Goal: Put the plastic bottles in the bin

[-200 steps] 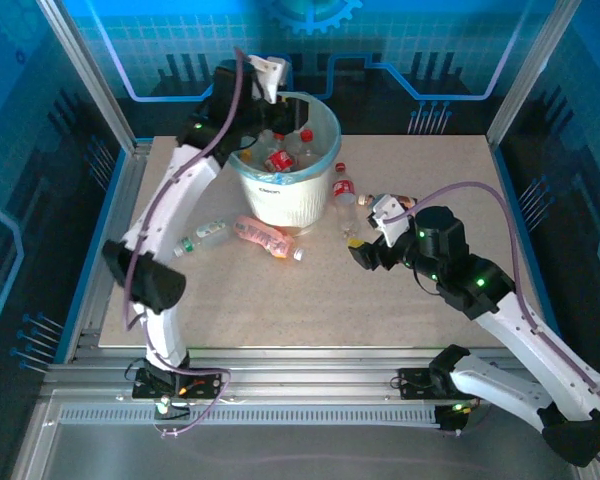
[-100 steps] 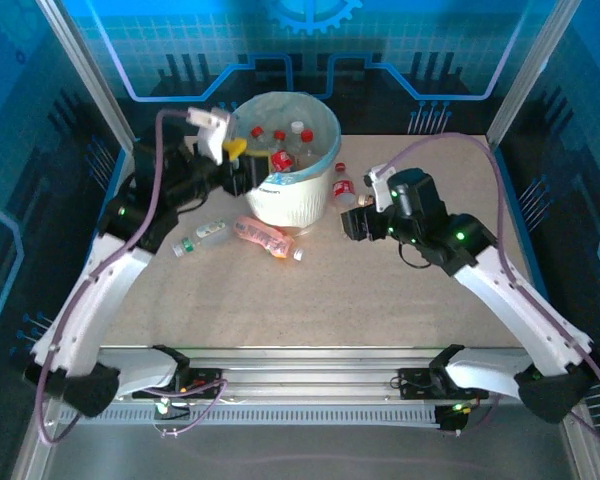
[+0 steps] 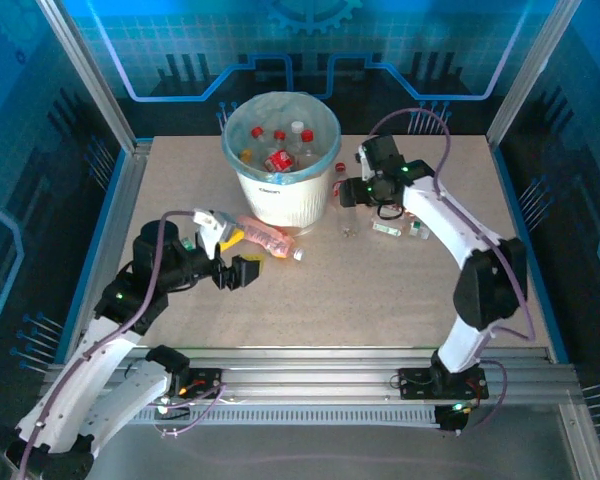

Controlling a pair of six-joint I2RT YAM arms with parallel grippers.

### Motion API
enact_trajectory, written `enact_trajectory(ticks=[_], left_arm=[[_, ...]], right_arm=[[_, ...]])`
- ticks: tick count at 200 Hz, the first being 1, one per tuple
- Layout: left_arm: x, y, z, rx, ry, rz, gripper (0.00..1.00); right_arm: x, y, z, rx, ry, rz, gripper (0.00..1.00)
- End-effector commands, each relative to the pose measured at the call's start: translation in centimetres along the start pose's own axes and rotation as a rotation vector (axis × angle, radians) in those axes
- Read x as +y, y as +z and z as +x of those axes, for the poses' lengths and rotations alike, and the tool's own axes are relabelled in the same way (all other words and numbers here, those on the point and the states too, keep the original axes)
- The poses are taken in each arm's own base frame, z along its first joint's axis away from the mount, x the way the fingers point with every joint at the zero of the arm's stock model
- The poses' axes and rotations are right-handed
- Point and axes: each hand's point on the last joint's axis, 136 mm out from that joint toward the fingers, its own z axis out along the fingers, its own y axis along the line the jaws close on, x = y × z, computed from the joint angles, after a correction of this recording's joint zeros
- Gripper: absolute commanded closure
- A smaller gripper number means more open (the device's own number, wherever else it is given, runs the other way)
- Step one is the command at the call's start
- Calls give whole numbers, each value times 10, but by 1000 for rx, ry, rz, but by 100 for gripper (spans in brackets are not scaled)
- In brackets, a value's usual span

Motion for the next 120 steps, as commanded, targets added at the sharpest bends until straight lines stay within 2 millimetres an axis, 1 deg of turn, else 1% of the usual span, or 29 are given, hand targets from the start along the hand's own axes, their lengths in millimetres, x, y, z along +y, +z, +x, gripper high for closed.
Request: enact_trajectory(ticks=[1, 25, 40, 60, 100, 120], left_arm=[[-9, 4, 10, -7, 28, 66, 15], [-5, 10, 22, 15, 20, 63, 14], [-4, 12, 25, 15, 19, 65, 13], [-3, 13, 26, 21, 18, 58, 13], [3, 13, 28, 26, 28, 24, 13], [4, 13, 28, 29, 28, 15, 13]], right_arm=[[-4, 23, -8, 28, 21, -7, 25], [-2, 53, -5, 69, 32, -16, 25], [-4, 72, -1, 103, 40, -4, 25], [-9, 91, 5, 137, 45, 18, 25], [-13, 118, 18, 196, 52, 40, 24], [-13, 128, 25, 224, 54, 32, 24]])
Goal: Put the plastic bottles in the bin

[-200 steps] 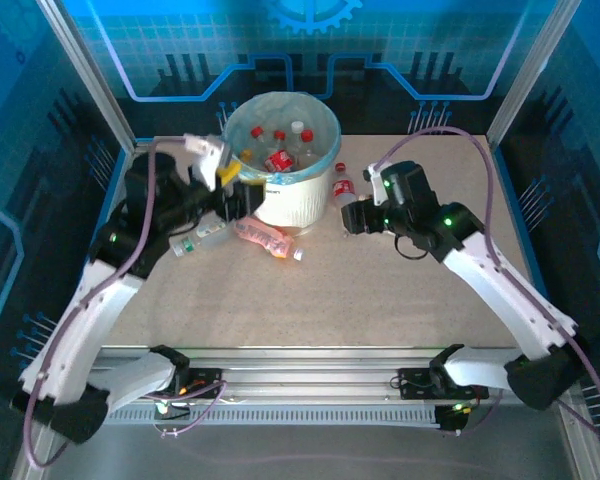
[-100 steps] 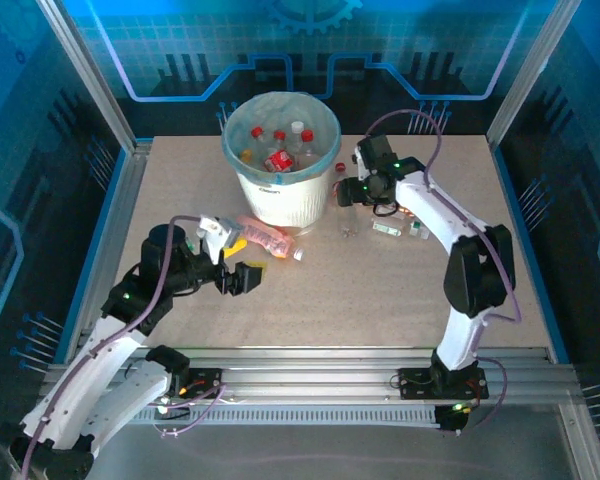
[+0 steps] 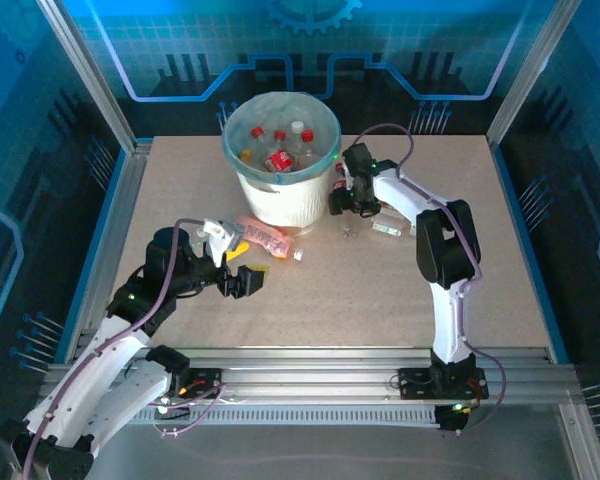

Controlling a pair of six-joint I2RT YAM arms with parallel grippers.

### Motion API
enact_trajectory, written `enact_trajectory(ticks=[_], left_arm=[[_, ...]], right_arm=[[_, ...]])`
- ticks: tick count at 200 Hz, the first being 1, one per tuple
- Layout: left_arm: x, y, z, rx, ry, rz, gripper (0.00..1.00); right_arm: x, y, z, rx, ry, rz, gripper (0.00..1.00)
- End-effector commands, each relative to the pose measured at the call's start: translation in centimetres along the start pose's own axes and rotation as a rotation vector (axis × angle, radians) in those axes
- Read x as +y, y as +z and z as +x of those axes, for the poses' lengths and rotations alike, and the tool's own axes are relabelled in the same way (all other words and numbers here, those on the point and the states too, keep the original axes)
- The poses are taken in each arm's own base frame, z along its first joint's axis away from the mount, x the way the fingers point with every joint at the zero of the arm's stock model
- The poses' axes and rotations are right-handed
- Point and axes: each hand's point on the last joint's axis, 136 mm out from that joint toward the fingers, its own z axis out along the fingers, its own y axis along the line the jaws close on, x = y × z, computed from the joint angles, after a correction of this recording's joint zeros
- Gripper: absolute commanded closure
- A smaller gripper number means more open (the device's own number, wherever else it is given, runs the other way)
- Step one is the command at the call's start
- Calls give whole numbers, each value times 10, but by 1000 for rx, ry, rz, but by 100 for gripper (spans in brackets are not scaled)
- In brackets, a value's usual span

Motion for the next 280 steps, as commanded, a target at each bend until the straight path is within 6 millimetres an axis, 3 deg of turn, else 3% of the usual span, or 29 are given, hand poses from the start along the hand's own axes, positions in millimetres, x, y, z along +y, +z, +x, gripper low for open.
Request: enact_trajectory(ticks=[1, 26, 56, 105, 145, 197, 226, 254, 280], left_arm=[[1, 0, -1, -14, 45, -10, 13], [2, -1, -4, -17, 43, -21, 13], [1, -3, -8, -21, 39, -28, 13], [-3, -17, -41, -91, 20, -52, 13], [-16, -33, -86, -173, -23, -36, 15], [-31, -37, -143, -229, -143, 37, 18], [-41, -21, -165, -211, -227, 123, 20], [-60, 0, -179, -166, -237, 223, 22], [-83, 18, -183, -111, -221, 325, 22]], right_arm=[[-2, 8, -1, 24, 29, -6, 24], [-2, 13, 3, 39, 29, -11, 29], [0, 1, 2, 25, 25, -25, 44], [5, -58, 9, -65, 36, -70, 54], [-5, -100, 47, -92, 53, -65, 54], [-7, -187, 100, -244, 45, -127, 57], [12, -240, 128, -386, -56, -245, 59], [51, -282, 155, -498, -232, -459, 59], [81, -304, 177, -544, -394, -583, 60]])
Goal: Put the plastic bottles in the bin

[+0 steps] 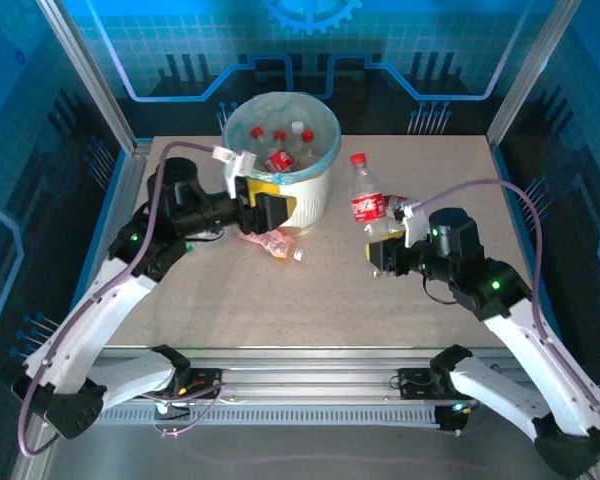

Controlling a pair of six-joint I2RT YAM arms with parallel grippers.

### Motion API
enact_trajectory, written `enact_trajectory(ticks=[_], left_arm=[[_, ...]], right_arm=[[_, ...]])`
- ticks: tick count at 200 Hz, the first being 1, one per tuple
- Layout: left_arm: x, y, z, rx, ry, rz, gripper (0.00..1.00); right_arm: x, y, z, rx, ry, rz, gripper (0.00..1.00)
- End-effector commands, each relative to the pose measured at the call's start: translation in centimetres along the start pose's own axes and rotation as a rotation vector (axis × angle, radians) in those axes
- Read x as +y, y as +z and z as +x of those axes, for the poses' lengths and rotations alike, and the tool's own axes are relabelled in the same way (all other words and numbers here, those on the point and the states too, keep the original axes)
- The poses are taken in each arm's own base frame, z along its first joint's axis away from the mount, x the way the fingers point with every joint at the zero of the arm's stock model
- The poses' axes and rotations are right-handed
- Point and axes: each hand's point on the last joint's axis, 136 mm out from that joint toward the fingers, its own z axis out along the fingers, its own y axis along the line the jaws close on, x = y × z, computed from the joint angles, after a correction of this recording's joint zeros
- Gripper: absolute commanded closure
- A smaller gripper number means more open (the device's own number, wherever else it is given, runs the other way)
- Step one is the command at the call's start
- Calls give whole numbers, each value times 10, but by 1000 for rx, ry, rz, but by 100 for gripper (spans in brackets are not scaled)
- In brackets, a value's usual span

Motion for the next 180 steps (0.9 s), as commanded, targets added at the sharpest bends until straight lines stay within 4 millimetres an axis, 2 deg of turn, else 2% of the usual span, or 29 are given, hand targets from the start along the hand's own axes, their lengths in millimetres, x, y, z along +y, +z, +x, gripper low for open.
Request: enact_trajectory(ticks=[1, 37, 74, 120, 134, 164, 180], left_arm=[[-33, 10, -8, 32, -3, 134, 23], [-39, 25, -2, 70, -41, 169, 28], [-40, 27, 5, 89, -67, 182, 40], [-37, 26, 3, 65, -85, 166, 38], [-38, 25, 1, 56, -78, 165, 44], [-39, 21, -1, 38, -61, 159, 66], [-39, 19, -2, 32, -57, 152, 75]], right_arm=[[39, -3, 6, -7, -129, -177, 60], [64, -7, 10, -22, -239, -246, 60], [79, -10, 6, -50, -281, -295, 60], [96, -8, 12, -28, -321, -374, 60], [97, -6, 14, -17, -324, -371, 60], [95, -3, 15, -12, -324, -346, 59], [92, -4, 12, -25, -317, -322, 54]])
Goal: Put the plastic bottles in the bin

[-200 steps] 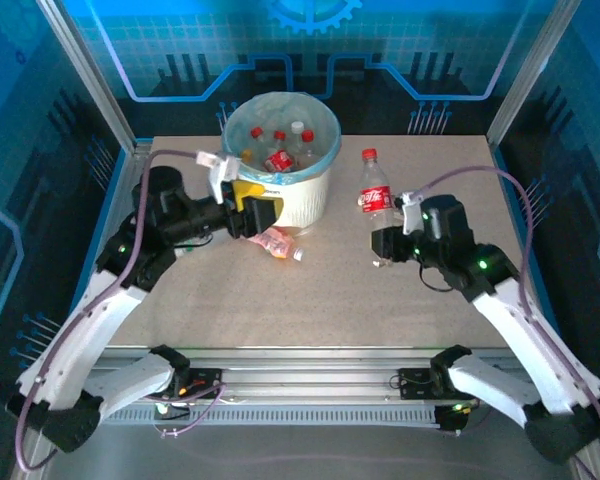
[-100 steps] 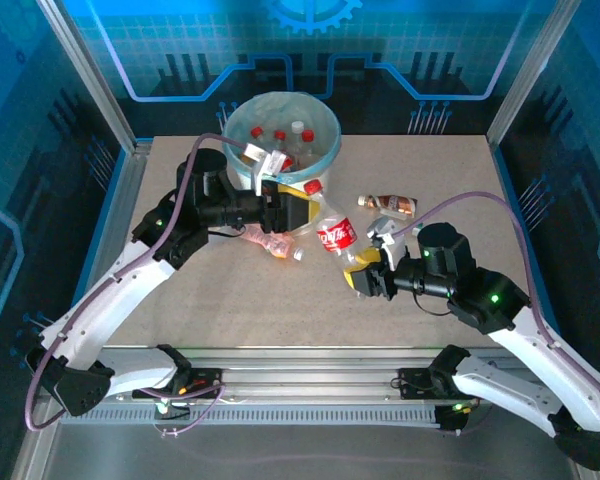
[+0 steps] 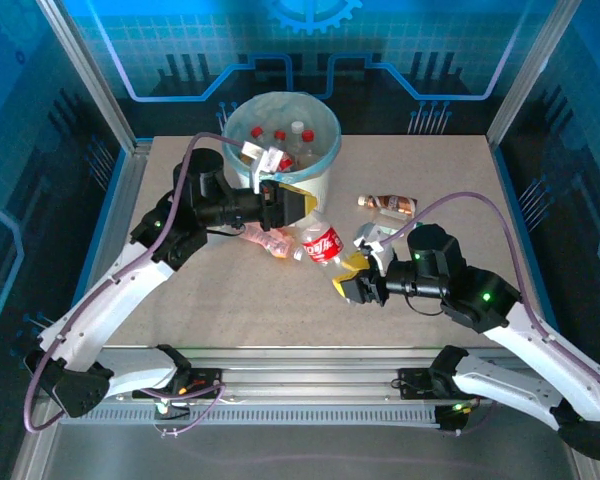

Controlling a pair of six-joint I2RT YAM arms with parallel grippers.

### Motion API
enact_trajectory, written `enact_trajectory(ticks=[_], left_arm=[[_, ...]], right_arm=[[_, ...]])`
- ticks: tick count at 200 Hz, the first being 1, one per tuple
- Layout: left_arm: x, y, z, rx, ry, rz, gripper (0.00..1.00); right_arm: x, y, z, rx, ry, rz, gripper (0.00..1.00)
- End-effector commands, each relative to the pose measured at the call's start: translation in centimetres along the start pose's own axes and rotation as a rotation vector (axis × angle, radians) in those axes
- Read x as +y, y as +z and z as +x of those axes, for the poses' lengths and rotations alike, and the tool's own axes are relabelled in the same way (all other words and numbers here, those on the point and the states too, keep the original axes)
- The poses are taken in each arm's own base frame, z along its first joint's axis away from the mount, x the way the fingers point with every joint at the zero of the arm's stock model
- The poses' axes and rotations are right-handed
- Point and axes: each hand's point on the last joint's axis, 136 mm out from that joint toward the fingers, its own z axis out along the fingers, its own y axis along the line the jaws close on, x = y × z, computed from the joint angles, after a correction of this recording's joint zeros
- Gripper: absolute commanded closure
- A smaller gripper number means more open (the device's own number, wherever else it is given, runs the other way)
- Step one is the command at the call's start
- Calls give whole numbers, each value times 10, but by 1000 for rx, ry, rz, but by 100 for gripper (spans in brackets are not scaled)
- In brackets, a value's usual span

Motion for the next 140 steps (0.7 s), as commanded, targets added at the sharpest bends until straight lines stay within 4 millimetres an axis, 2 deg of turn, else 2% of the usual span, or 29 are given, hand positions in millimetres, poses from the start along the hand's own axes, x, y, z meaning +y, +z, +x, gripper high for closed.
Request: enact_trajectory(ticks=[1, 14, 22, 44, 56, 79, 95, 117, 140], left_arm=[[-12, -9, -5, -35, 38, 16, 76], [-11, -11, -7, -50, 44, -2, 80], [-12, -14, -10, -63, 51, -17, 82], [-10, -23, -26, -126, 89, -85, 100], [-10, -30, -41, -174, 127, -140, 100], [-12, -47, -76, -265, 250, -261, 100], [-11, -60, -107, -332, 336, -365, 100], [8, -74, -147, -390, 382, -506, 100], [50, -72, -178, -386, 390, -624, 100]], right_arm=[[-1, -3, -9, -34, -18, 26, 54], [-4, -5, -13, -50, -9, 53, 49], [-5, -7, -16, -59, -3, 69, 41], [-13, -13, -28, -88, 23, 136, 30], [-18, -17, -35, -99, 29, 173, 27], [-23, -23, -47, -118, 10, 217, 26], [-27, -25, -53, -129, -14, 251, 26], [-34, -25, -60, -121, -60, 299, 26], [-42, -21, -65, -86, -110, 342, 25]])
